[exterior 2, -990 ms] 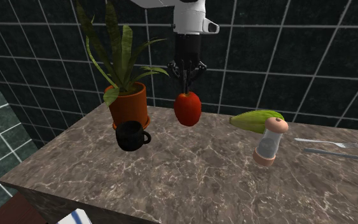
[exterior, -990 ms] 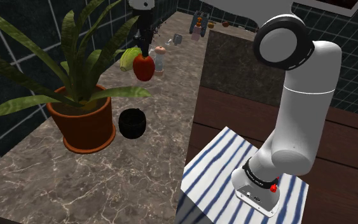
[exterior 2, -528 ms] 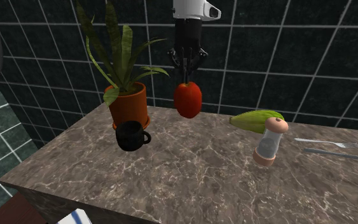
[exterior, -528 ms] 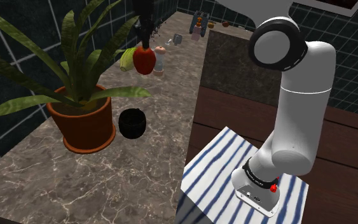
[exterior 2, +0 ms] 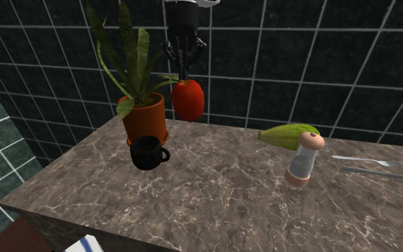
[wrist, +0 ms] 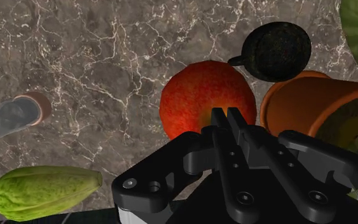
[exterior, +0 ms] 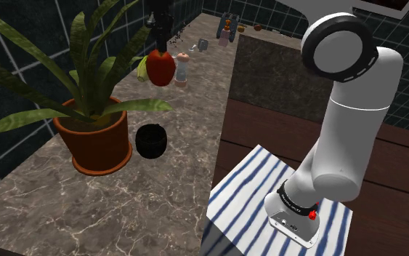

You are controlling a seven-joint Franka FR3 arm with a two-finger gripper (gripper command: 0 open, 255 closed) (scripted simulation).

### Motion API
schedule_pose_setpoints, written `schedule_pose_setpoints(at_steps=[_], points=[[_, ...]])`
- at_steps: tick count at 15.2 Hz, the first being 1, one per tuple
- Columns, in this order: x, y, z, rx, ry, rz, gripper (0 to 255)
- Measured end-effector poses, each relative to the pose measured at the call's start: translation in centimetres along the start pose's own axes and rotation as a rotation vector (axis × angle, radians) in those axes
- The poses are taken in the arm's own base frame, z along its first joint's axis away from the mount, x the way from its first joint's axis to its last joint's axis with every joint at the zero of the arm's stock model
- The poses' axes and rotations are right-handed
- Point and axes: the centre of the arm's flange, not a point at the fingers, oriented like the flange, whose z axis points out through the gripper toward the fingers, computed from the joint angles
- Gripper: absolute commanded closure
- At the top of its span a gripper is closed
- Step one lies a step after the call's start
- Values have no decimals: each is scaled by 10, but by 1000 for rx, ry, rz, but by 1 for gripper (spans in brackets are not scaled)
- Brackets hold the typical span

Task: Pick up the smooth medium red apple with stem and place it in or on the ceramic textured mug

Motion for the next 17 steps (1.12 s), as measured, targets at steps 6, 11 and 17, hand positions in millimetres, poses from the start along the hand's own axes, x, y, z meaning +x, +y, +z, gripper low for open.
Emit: schedule_pose_setpoints(at_steps=[6,11,17], points=[[-33,-68,-27,0,0,0,255],[-55,-124,-47,0,0,0,255],[-53,-132,-22,0,-1,1,255]])
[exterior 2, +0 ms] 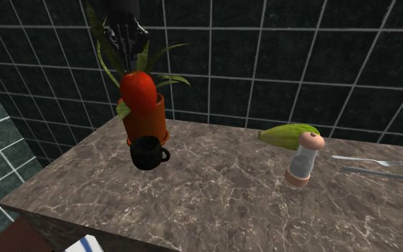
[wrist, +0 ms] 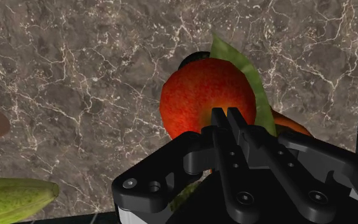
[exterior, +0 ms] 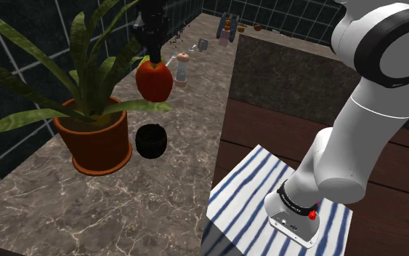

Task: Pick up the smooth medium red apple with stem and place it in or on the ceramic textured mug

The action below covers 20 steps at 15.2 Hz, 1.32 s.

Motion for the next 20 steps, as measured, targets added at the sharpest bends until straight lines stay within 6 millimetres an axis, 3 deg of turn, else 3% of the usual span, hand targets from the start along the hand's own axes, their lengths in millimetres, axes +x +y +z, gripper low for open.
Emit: schedule_pose_setpoints(at_steps=[20], points=[[12,-1,106,0,0,0,255]])
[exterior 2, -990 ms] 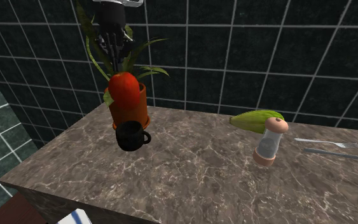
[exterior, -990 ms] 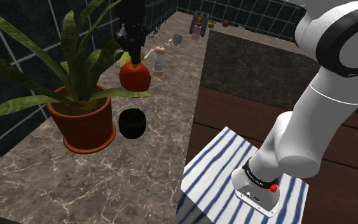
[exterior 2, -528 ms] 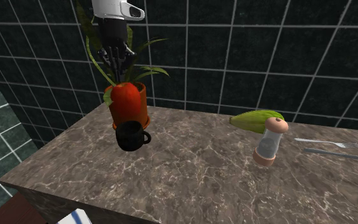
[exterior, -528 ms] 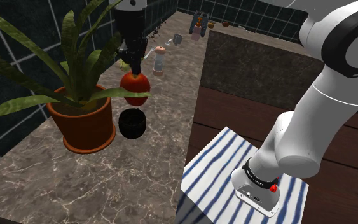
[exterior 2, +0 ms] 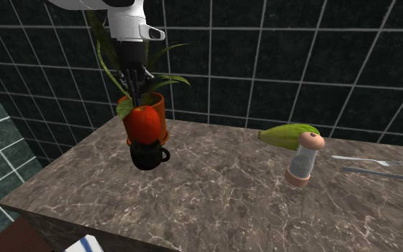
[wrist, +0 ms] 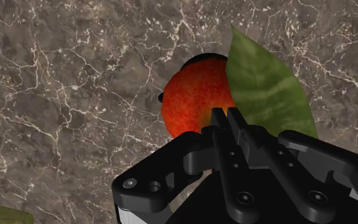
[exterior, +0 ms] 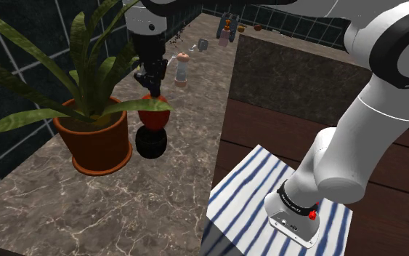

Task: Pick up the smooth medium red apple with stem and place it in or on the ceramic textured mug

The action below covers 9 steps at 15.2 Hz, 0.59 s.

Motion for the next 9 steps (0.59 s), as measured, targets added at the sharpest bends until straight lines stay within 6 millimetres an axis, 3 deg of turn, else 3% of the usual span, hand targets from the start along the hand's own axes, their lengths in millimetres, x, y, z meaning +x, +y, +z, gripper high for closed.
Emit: schedule_pose_setpoints(at_steps=[3,9], points=[[2,0,15,0,0,0,255],[2,0,19,0,2,0,255]])
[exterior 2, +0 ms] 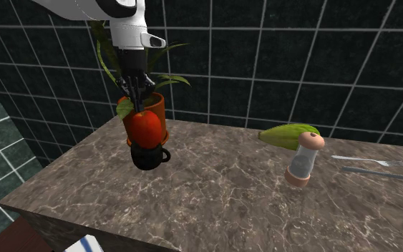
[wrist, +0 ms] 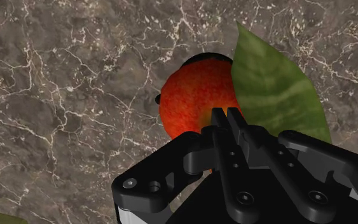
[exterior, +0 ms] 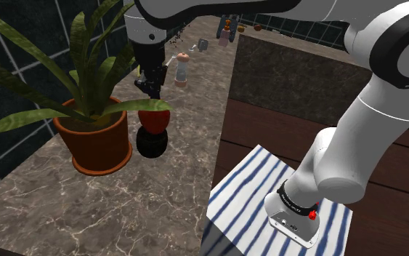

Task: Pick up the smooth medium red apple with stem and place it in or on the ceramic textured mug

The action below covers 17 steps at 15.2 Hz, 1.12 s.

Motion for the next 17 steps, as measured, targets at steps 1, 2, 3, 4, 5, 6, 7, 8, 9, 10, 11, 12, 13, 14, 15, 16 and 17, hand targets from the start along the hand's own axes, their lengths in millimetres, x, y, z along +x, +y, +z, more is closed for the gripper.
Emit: schedule_pose_setpoints(at_steps=[1,2,3,4,5,6,7,8,9,10,11,12,13,14,15,16,17], points=[[0,0,0,0,0,0,255],[0,0,0,0,0,0,0],[0,0,0,0,0,0,0],[0,0,0,0,-1,0,0],[0,0,0,0,-1,0,0],[0,0,0,0,-1,0,0],[0,0,0,0,-1,0,0],[0,0,0,0,-1,0,0],[-1,0,-5,0,-1,0,0],[0,0,-14,0,0,0,0],[3,1,-27,0,0,0,0],[1,0,-38,0,0,0,0],[1,0,-45,0,0,0,0],[0,0,-47,0,0,0,0],[0,0,-48,0,0,0,0],[0,0,-49,0,0,0,0],[0,0,-49,0,-1,0,0]])
